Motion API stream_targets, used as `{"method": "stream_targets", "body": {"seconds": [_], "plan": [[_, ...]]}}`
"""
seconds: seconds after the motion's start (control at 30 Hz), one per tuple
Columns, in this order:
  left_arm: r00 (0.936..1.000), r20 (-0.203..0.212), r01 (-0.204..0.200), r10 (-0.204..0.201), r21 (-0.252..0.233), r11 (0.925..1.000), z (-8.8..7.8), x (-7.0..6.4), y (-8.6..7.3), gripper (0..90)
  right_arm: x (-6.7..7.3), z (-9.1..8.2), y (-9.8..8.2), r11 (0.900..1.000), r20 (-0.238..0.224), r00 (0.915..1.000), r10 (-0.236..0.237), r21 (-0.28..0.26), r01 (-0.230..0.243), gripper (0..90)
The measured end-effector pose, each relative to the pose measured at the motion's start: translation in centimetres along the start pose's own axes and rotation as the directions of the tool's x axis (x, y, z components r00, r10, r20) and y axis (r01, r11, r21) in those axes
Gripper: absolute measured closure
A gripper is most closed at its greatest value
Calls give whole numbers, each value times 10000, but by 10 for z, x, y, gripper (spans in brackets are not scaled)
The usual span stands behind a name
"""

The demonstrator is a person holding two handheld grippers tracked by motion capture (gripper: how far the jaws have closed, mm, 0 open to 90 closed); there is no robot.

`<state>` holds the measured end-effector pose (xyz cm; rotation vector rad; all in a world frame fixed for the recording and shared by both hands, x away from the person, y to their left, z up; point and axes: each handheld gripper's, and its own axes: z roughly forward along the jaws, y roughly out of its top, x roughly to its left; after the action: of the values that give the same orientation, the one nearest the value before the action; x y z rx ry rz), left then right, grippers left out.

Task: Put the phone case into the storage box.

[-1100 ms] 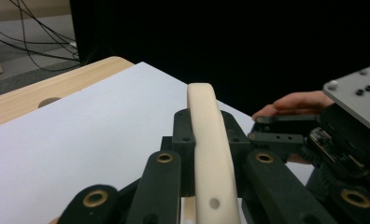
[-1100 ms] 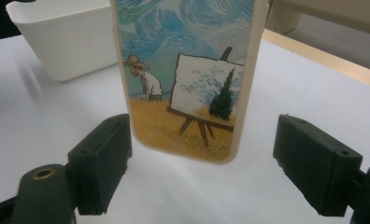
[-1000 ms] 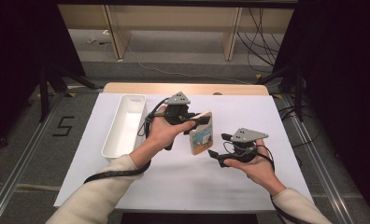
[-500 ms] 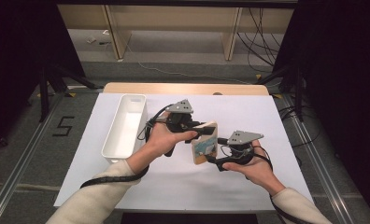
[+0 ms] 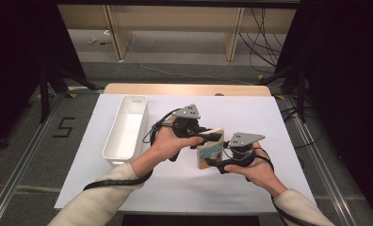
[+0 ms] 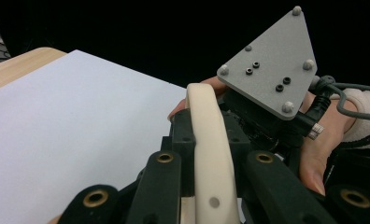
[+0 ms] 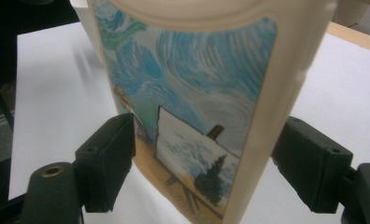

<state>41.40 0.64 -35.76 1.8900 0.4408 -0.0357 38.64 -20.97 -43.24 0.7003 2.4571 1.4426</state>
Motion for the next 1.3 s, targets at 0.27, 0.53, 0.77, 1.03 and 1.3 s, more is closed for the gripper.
{"method": "stream_targets", "body": {"seconds": [0.27, 0.53, 0.77, 1.03, 1.3], "plan": [[9999, 103, -17, 16, 38, 10000, 4, -3, 0, 802, -1, 0, -1, 9999, -307, 9995, 14, -149, -19, 341], [9998, 140, -173, 172, 57, 9998, 5, -5, 3, 802, -2, -1, -1, 10000, -604, 9982, 41, -79, -46, 502], [9998, 26, -178, 178, -37, 9998, 2, -2, 3, 800, -3, -2, 0, 10000, -827, 9966, 17, -55, -22, 621], [9999, 149, -32, 35, -188, 9998, 0, 2, 1, 793, -5, -5, 1, 9999, -977, 9952, -45, 135, 58, 743], [9995, 304, -6, 14, -261, 9997, -1, 3, 0, 784, -6, -7, 2, 9997, -1014, 9948, 51, 236, -27, 805]]}}
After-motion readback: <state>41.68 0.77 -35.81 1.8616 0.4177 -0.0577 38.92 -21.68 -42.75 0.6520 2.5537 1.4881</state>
